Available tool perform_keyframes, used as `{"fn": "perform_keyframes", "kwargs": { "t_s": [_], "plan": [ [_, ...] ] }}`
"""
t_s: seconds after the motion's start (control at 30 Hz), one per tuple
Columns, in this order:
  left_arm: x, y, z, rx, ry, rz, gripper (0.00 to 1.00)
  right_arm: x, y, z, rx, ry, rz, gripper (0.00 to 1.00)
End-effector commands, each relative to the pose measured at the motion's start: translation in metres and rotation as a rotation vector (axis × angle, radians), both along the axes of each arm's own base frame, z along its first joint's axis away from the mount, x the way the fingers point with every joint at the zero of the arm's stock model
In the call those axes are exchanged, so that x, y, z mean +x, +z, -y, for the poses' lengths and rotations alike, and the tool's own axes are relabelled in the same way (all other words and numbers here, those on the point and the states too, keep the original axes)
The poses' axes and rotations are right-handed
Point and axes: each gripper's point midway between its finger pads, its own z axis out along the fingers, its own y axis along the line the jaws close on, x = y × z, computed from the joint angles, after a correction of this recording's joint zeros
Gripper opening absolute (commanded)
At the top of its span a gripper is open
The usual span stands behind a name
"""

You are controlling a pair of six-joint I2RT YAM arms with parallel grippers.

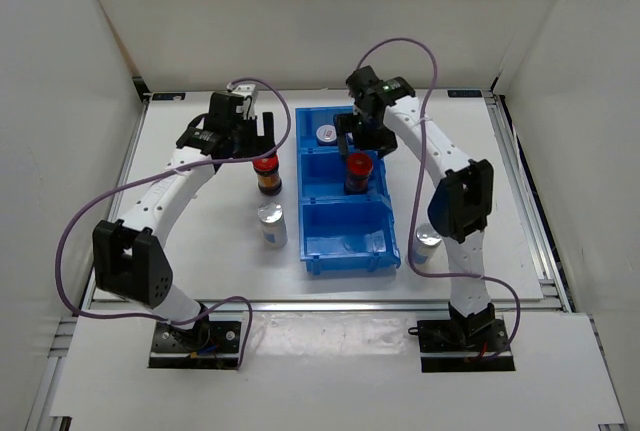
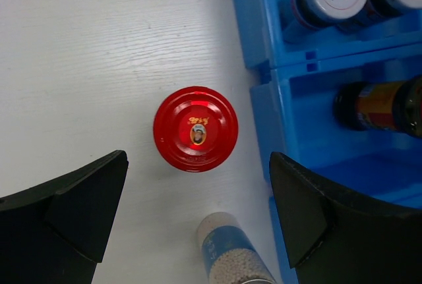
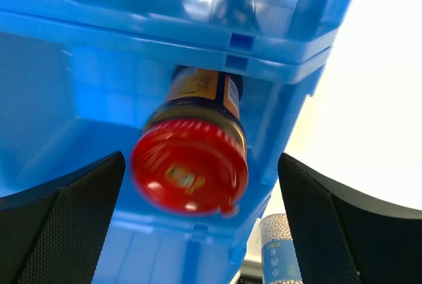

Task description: Organize the condiment bottles

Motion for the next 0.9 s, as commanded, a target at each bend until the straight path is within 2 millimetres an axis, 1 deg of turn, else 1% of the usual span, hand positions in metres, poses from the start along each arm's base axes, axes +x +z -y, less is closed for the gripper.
{"fn": "perform_keyframes", "kwargs": {
  "t_s": [0.0,0.03,0.1,0.13,0.17,0.2,0.23,0.27,0.3,0.33,0.37,0.4,0.43,0.47,0.5,0.57,0.6,0.63,0.67,0.7,0.73,0.77,0.8,0.83,0.87],
  "plan": [
    [-0.002,-0.003,0.022,-0.073,-0.093,-0.008,1.0,0.006,0.105,0.002,0.116,-0.03,0.246,1.0],
    [-0.002,-0.003,0.022,-0.073,-0.093,-0.008,1.0,0.004,0.126,0.003,0.144,-0.03,0.292,1.0],
    [0.001,-0.01,0.024,-0.068,-0.109,-0.018,1.0,0.004,0.14,0.013,0.163,-0.06,0.32,1.0],
    [0.0,-0.01,0.026,-0.073,-0.116,-0.02,1.0,-0.003,0.153,0.012,0.195,-0.049,0.335,1.0],
    [0.002,-0.017,0.026,-0.063,-0.121,-0.034,1.0,-0.004,0.156,0.016,0.205,-0.053,0.335,1.0],
    [0.005,-0.023,0.027,-0.06,-0.121,-0.044,1.0,-0.007,0.167,0.022,0.217,-0.062,0.36,1.0],
    [0.005,-0.027,0.027,-0.058,-0.121,-0.053,1.0,-0.011,0.169,0.021,0.227,-0.055,0.354,1.0],
    [0.008,-0.027,0.028,-0.058,-0.121,-0.053,1.0,-0.013,0.168,0.027,0.223,-0.064,0.35,1.0],
    [0.009,-0.037,0.028,-0.052,-0.12,-0.075,1.0,-0.016,0.173,0.032,0.232,-0.061,0.357,1.0],
    [0.011,-0.04,0.03,-0.058,-0.128,-0.079,1.0,-0.021,0.173,0.031,0.244,-0.052,0.347,1.0],
    [0.011,-0.045,0.031,-0.055,-0.127,-0.091,1.0,-0.019,0.173,0.04,0.246,-0.072,0.345,1.0],
    [0.012,-0.052,0.035,-0.067,-0.143,-0.106,1.0,-0.021,0.169,0.04,0.242,-0.072,0.338,1.0],
    [0.012,-0.056,0.035,-0.065,-0.143,-0.115,1.0,-0.022,0.172,0.046,0.252,-0.081,0.338,1.0],
    [0.011,-0.063,0.033,-0.055,-0.136,-0.131,1.0,-0.022,0.169,0.047,0.258,-0.083,0.325,1.0],
    [0.012,-0.064,0.032,-0.049,-0.129,-0.129,1.0,-0.021,0.173,0.053,0.26,-0.098,0.335,1.0],
    [0.013,-0.072,0.03,-0.034,-0.118,-0.145,0.96,-0.019,0.166,0.06,0.264,-0.113,0.31,1.0],
    [0.014,-0.073,0.027,-0.019,-0.117,-0.14,0.94,-0.021,0.17,0.059,0.275,-0.108,0.315,1.0],
    [0.012,-0.078,0.027,-0.014,-0.117,-0.158,0.86,-0.021,0.166,0.063,0.28,-0.116,0.302,1.0],
    [0.013,-0.078,0.025,-0.001,-0.116,-0.154,0.8,-0.019,0.163,0.067,0.274,-0.129,0.293,1.0],
    [0.016,-0.074,0.026,-0.004,-0.116,-0.142,0.74,-0.018,0.164,0.065,0.289,-0.121,0.296,1.0],
    [0.021,-0.067,0.025,-0.002,-0.11,-0.124,0.62,-0.019,0.161,0.065,0.285,-0.122,0.288,1.0],
    [0.023,-0.063,0.024,0.01,-0.111,-0.115,0.56,-0.019,0.165,0.069,0.287,-0.13,0.298,1.0],
    [0.026,-0.057,0.025,0.006,-0.111,-0.099,0.5,-0.02,0.16,0.069,0.281,-0.132,0.284,1.0],
    [0.035,-0.039,0.026,0.021,-0.094,-0.055,0.4,-0.024,0.158,0.07,0.279,-0.132,0.278,1.0],
    [0.037,-0.027,0.023,0.03,-0.079,-0.036,0.37,-0.027,0.158,0.071,0.278,-0.132,0.277,1.0]
  ]
}}
